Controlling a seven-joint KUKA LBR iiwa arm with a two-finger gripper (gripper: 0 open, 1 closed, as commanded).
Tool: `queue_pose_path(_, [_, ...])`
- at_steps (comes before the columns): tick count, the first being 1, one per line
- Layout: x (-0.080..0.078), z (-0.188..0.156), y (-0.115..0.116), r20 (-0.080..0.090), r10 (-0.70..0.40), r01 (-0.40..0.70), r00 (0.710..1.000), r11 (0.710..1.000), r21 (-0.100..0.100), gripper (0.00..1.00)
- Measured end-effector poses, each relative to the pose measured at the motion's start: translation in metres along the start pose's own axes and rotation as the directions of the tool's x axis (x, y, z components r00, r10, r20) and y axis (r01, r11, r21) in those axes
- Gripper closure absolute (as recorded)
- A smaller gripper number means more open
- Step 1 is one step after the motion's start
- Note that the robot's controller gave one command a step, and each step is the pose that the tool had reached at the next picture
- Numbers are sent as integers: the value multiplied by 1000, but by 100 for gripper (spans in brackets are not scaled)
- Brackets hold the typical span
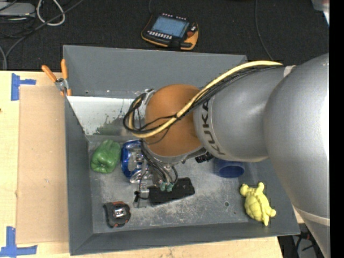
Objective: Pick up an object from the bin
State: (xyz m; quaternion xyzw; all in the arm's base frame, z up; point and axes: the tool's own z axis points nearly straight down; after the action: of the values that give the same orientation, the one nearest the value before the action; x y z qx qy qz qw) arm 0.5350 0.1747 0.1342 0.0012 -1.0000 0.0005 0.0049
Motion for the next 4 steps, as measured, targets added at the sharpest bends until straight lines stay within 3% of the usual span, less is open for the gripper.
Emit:
queue_pose_path(1, [-2,-4,-1,7,5,-5,1000,1000,-1,0])
queue_pose_path(2, [16,65,69,1,-318,318,948,948,0,0])
queue_pose_path(3, [37,64,55,10,-179,179,984,984,-2,0])
queue_pose_path(4, [52,61,50,28,-609,609,792,793,6,0])
